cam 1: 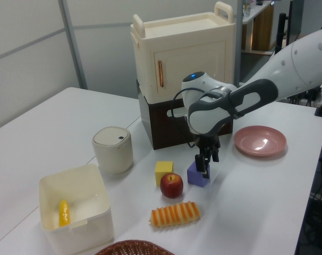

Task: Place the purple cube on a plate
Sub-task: 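Close the gripper on the purple cube and lift it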

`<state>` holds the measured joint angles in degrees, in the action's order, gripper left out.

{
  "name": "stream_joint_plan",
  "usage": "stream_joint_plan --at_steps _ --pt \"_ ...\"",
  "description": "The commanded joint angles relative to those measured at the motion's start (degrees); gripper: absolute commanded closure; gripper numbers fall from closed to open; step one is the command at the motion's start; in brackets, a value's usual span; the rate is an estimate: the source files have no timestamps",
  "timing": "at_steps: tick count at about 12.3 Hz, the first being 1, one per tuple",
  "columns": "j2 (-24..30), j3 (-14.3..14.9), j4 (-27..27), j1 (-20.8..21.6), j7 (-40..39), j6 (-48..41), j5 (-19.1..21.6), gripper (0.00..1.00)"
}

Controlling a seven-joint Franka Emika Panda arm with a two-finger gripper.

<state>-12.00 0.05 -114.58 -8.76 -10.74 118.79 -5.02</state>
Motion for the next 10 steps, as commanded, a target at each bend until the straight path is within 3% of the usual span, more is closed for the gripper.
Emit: stream_joint_plan --at_steps 1,5,7,9,10 --pt "-1.62 -1.10 0.49 0.58 -0.07 3.19 1.06 0.00" --pt "-5.22 -2.69 3.65 0.41 3.52 6.27 1.06 0.00" --pt "-6.01 -2.60 4.80 0.32 4.76 6.98 1.06 0.15" --pt "-5.84 -2.60 5.15 -0.03 4.59 6.81 0.37 0.47" --pt "-5.84 -2.51 5.15 -0.29 4.24 6.81 0.27 0.56"
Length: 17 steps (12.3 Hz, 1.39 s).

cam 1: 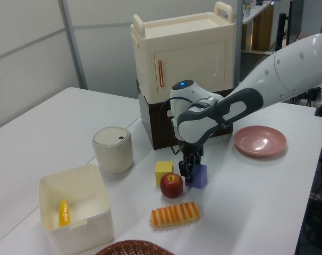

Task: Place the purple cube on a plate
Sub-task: 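Carry the purple cube over the pink plate and lower it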

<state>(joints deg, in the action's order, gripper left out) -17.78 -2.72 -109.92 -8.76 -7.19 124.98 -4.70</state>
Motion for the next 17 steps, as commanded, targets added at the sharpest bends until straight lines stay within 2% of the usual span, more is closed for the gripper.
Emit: stream_joint_plan --at_steps 1,4,8,12,16,17 --pt "0.29 0.26 0.50 -1.42 0.43 0.36 -0.30 0.59" --pt "2.92 0.34 0.50 -5.55 -3.77 -1.83 -0.39 0.59" --pt "6.61 0.78 0.50 -14.77 -15.97 -5.70 -0.39 0.59" --pt "6.01 1.74 0.58 -23.65 -26.54 -5.19 -1.71 0.57" --pt "3.28 4.91 3.65 -25.08 -29.63 -4.30 -1.98 0.43" --pt "2.84 5.26 4.27 -25.08 -29.63 -4.30 -1.98 0.20"
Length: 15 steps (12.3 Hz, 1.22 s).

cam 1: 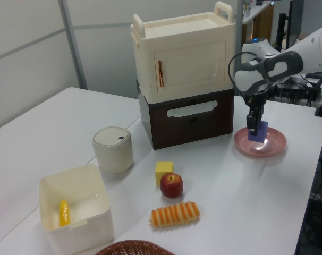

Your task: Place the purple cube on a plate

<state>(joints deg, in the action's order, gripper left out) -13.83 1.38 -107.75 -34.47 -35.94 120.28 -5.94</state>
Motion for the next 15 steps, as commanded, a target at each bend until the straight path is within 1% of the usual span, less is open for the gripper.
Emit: stream_joint_plan --at_steps 1,4,5,6,9,10,13,15 --pt "-1.20 1.25 2.37 0.63 -0.98 0.39 -0.74 0.00" --pt "-0.85 1.17 2.81 0.72 -0.28 0.13 -0.66 0.00" --pt "-0.50 0.47 4.90 1.50 0.77 -1.61 -0.05 0.00" --pt "0.03 -0.23 5.88 3.25 4.61 -3.20 0.05 0.00" --pt "1.61 -0.59 7.38 13.69 22.61 -3.74 0.05 0.00" --pt "2.14 -0.59 7.29 17.29 26.41 -4.09 0.05 0.00" --pt "3.54 -0.59 7.38 24.69 32.92 -6.98 -0.04 0.00" --pt "6.17 -0.50 7.47 29.43 38.28 -8.74 -0.13 0.00"
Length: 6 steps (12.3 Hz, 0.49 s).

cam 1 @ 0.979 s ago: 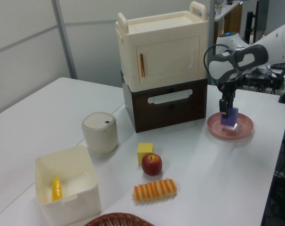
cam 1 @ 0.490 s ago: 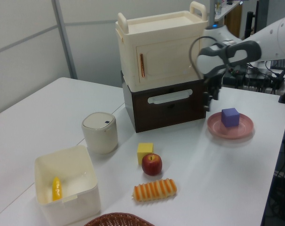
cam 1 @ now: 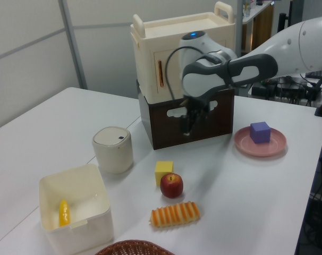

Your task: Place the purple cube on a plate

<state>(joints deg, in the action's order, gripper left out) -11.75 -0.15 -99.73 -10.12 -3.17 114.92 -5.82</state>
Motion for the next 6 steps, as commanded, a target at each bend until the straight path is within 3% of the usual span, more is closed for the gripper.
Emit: stream_joint_plan --at_steps 1,4,6 --pt "5.23 1.29 -0.64 7.02 6.42 -4.60 -0.24 0.00" --pt "8.66 2.86 1.45 13.35 6.69 -12.65 -0.07 0.00" --pt "9.28 3.05 4.62 15.12 6.69 -19.88 0.28 0.00"
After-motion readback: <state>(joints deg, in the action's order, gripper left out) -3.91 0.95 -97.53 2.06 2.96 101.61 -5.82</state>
